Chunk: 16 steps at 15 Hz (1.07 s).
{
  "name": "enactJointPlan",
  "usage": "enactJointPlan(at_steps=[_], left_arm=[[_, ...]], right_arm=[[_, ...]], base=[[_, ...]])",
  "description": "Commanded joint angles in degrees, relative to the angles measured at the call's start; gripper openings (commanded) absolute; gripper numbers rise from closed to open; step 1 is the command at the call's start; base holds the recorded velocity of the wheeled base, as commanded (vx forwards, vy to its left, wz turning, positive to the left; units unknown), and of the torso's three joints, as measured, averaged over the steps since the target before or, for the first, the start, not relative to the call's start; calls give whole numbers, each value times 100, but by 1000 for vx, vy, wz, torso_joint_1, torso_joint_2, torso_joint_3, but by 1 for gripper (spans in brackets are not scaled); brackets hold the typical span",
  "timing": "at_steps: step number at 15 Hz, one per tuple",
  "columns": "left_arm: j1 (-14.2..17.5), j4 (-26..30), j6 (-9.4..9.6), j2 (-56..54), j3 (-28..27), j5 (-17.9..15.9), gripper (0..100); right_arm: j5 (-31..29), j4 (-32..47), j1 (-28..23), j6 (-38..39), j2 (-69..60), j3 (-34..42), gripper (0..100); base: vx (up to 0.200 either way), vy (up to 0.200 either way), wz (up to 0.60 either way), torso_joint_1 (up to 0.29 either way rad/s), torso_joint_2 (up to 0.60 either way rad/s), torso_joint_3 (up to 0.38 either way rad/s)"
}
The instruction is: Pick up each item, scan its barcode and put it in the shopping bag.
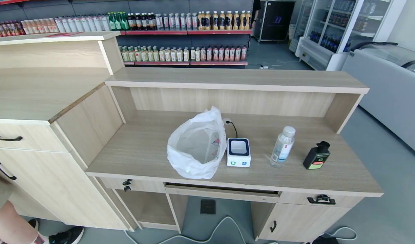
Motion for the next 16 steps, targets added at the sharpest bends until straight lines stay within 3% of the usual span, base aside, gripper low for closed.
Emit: enactJointPlan(at_steps=[1, 5, 11, 16], left_arm=[[-1, 0, 2, -2, 0, 0, 100], [-1, 0, 2, -2, 0, 0, 100], [-1, 0, 2, -2, 0, 0, 100], [-1, 0, 2, -2, 0, 0, 100]], right_arm=[[10, -564, -55, -207, 1530, -307, 100], [379, -1162, -336, -224, 2822, -457, 100], [845, -3640, -643, -673, 5512, -351, 100], [827, -4396, -696, -1349, 6584, -369, 100]], base=[[0, 0, 0, 0, 0, 0], [0, 0, 0, 0, 0, 0], [0, 0, 0, 0, 0, 0], [0, 0, 0, 0, 0, 0]])
